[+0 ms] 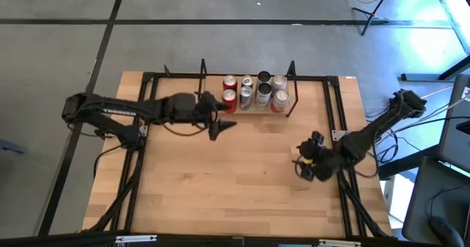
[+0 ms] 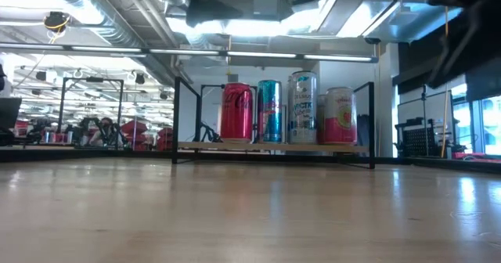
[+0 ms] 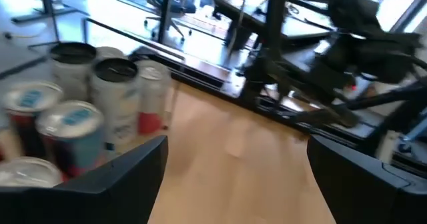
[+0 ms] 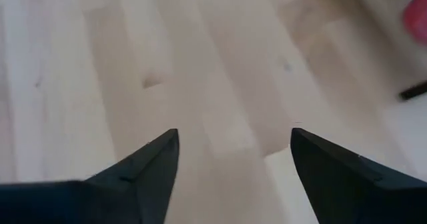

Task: Place canned beverage on shelf
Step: Return to Home Position

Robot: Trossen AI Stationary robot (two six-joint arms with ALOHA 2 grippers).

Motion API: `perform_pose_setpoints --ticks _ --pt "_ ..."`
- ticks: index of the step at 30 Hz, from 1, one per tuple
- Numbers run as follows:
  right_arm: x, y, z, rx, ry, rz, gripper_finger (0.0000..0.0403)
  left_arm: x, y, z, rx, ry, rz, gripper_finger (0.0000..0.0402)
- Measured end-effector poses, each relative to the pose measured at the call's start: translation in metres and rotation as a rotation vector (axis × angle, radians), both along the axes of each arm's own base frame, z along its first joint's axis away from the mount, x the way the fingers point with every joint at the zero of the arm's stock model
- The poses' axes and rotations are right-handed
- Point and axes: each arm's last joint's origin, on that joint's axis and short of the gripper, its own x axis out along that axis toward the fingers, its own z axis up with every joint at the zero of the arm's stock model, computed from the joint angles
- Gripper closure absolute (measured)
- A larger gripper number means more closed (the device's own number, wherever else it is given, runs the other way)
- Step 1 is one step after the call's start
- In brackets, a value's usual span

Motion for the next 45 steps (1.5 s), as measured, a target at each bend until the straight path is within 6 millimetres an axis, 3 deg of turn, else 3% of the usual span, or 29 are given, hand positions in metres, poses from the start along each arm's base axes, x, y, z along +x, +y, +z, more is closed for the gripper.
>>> perform_pose_setpoints --ticks 7,15,20,25,37,45 --pt "0.019 -0.037 0.018 -0.032 -0.054 0.118 0.0214 0.0 -0.033 0.0 -0.017 -0.007 -0.02 0.0056" --pt "0.047 -0.073 0.033 0.101 -0.222 0.289 0.0322 -0.001 -0.051 0.0 -0.044 -0.014 -0.02 0.0056" --pt "0.055 -0.084 0.047 0.192 -0.382 0.351 0.038 -0.003 -0.06 -0.001 -0.122 -0.026 0.017 0.0066" --pt "0.052 -0.082 0.059 0.226 -0.479 0.416 0.0394 -0.003 -0.061 -0.002 -0.153 -0.024 0.026 0.0132" --pt "0.025 -0.086 0.065 0.182 -0.554 0.375 0.0399 -0.002 -0.062 0.001 -0.116 -0.034 -0.057 0.0387" --pt "-0.013 -0.09 0.032 0.234 -0.738 0.275 0.0402 -0.007 -0.062 0.005 -0.067 -0.033 -0.098 0.04"
